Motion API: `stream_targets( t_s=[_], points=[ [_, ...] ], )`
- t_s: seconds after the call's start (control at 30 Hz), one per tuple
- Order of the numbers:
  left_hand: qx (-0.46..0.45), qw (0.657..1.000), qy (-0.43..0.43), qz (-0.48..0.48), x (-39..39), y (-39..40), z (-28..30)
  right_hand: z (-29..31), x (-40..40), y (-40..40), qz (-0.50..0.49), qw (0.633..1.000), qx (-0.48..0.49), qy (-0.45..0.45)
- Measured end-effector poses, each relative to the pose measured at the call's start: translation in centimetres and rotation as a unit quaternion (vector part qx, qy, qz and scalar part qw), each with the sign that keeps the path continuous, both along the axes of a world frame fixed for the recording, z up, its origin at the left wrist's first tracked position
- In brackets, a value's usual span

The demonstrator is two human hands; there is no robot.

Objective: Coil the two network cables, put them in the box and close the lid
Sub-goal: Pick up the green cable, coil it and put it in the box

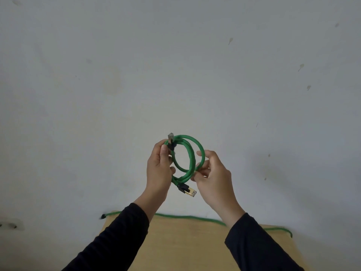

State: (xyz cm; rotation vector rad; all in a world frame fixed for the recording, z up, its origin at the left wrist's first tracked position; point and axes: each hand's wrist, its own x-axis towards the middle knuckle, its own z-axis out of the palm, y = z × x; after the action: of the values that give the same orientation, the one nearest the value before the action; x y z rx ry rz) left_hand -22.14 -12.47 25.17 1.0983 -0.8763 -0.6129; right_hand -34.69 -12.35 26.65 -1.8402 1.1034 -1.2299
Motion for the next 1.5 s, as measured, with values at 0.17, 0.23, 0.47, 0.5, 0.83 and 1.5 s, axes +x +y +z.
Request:
stream_targets(
  t_s=[0.17, 0.23, 0.47, 0.5, 0.83, 1.5],
  points=[
    [-0.013, 1.000, -0.016, 0.008, 0.5, 0.1, 0.3, 0.5, -0.4, -0.4, 0.039, 0.993, 0.097, -0.059],
    [-0.011, 1.000, -0.015, 0.010, 0.6, 0.1, 0.3, 0.8, -0.8, -0.7, 0.060, 0.988, 0.124, -0.068],
    [-0.002, 0.995, -0.102, 0.018, -0.4, 0.6, -0.3, 2.1, 0.2, 0.5, -0.102, 0.930, -0.345, 0.076],
    [-0.005, 0.992, -0.128, 0.014, -0.7, 0.7, -0.5, 2.0, 0.6, 0.4, -0.095, 0.923, -0.355, 0.112],
    [-0.007, 0.968, -0.252, 0.001, -0.5, 1.0, -1.7, 2.8, -0.1, -0.3, 0.012, 0.993, -0.093, -0.078],
    [0.031, 0.985, 0.076, 0.152, 4.4, -1.5, 1.1, 2.4, -3.2, 1.7, 0.286, 0.933, 0.217, 0.016]
  ],
)
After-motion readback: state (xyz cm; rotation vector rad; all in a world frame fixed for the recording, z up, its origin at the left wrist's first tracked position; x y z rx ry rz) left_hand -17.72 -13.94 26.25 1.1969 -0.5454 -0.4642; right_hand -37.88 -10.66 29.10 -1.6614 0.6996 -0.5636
